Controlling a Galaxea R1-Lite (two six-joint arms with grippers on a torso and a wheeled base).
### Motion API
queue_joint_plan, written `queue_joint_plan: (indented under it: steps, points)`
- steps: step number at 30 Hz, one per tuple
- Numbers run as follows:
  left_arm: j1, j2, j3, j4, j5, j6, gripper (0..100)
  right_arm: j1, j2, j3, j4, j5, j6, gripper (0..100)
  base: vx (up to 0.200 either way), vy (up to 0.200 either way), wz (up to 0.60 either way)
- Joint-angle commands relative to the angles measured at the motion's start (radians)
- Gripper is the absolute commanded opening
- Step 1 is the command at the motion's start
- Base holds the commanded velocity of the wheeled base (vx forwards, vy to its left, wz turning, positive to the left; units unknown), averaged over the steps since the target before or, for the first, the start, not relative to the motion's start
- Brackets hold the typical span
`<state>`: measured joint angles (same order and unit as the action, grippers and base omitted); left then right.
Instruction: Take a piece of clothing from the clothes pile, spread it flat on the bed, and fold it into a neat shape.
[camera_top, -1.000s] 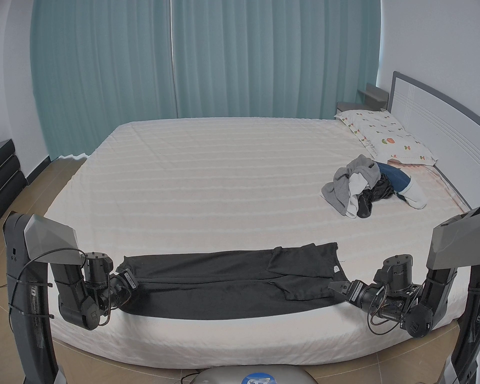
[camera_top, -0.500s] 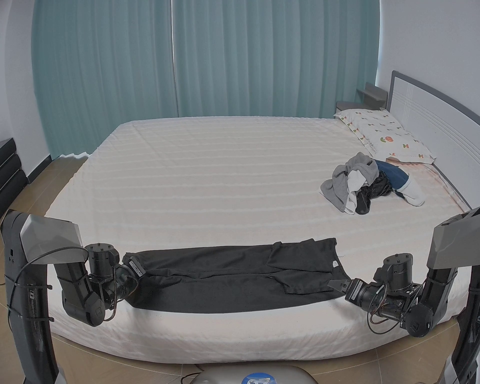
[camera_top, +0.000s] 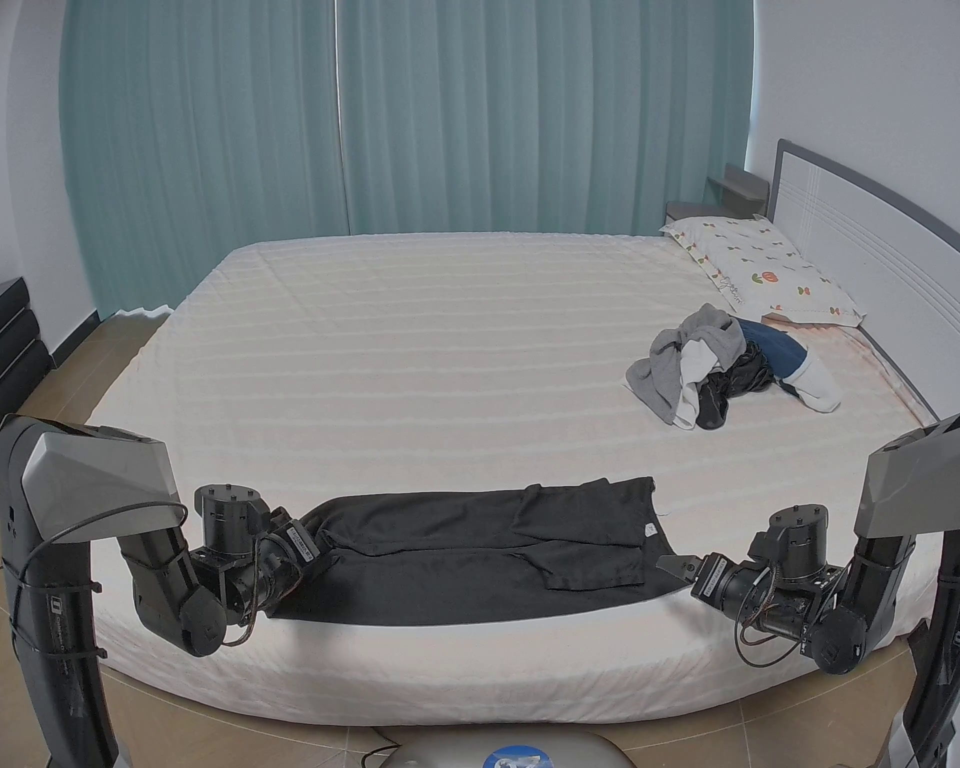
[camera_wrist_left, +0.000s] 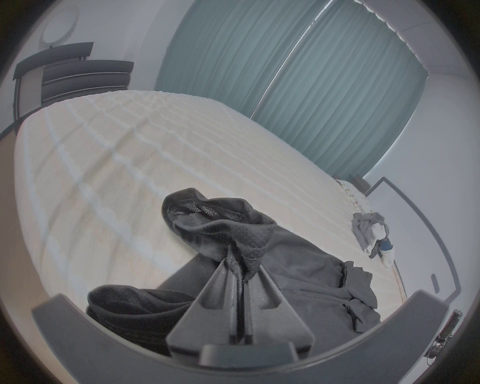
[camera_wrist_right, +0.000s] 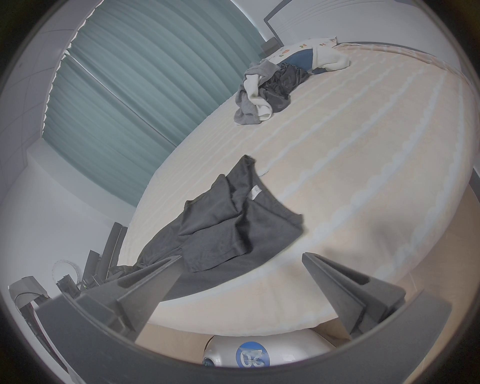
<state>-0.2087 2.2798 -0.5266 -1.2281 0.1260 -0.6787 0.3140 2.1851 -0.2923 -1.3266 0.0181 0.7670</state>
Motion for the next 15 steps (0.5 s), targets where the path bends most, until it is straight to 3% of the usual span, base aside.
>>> queue_joint_plan:
  steps: [1,15]
  points:
    - [-0.040,-0.085,-0.070,0.113,0.052,-0.001,0,0.002,0.004,0.001,0.000,0.000,0.000,100,0.000,-0.200,0.00]
    - [-0.135,-0.154,-0.268,0.504,0.107,-0.002,0,0.005,0.004,0.005,-0.002,-0.001,-0.002,100,0.000,-0.200,0.00]
